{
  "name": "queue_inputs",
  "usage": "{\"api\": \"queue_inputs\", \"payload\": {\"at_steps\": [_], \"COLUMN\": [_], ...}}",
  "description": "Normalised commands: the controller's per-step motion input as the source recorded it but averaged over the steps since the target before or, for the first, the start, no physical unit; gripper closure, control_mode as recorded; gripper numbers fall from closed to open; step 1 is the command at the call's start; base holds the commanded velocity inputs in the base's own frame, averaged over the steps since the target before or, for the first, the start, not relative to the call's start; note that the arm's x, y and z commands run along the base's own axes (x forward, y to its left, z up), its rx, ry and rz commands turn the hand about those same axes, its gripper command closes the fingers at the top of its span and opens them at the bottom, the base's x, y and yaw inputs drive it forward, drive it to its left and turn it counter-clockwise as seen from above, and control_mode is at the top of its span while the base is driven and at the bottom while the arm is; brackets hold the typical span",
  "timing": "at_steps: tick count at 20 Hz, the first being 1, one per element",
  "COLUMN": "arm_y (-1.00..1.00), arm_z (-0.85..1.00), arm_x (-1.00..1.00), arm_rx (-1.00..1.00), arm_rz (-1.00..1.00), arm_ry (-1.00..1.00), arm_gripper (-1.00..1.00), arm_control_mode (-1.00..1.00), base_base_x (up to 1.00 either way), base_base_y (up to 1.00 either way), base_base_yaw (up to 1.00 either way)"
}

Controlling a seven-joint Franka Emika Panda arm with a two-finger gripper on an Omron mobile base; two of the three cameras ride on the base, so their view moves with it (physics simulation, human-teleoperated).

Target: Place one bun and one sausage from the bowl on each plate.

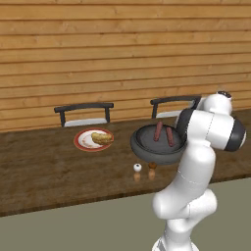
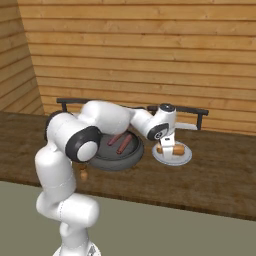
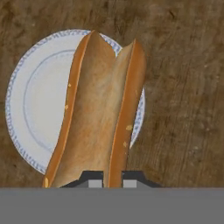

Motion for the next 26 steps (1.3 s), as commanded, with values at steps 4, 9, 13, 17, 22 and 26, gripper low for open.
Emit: {"api": "queue_inputs", "payload": {"at_steps": [4, 9, 13, 17, 22, 26], "arm_y": [-0.01, -0.01, -0.03, 0.0, -0.2, -0.07], "arm_z": [-0.29, -0.24, -0.34, -0.24, -0.03, 0.34], "arm_x": [0.23, 0.36, 0.29, 0.17, 0.0, -0.16], "arm_rx": [0.05, 0.0, 0.0, 0.0, 0.03, 0.02], "arm_rz": [0.0, 0.0, 0.0, 0.0, 0.0, 0.0], "arm_ry": [0.0, 0.0, 0.0, 0.0, 0.0, 0.0], "arm_gripper": [1.0, 1.0, 1.0, -1.0, -1.0, -1.0], "arm_control_mode": [-1.0, -1.0, -1.0, -1.0, -1.0, -1.0], "base_base_x": [0.0, 0.0, 0.0, 0.0, 0.0, 0.0], "base_base_y": [0.0, 0.0, 0.0, 0.0, 0.0, 0.0], "base_base_yaw": [0.0, 0.0, 0.0, 0.0, 0.0, 0.0]}}
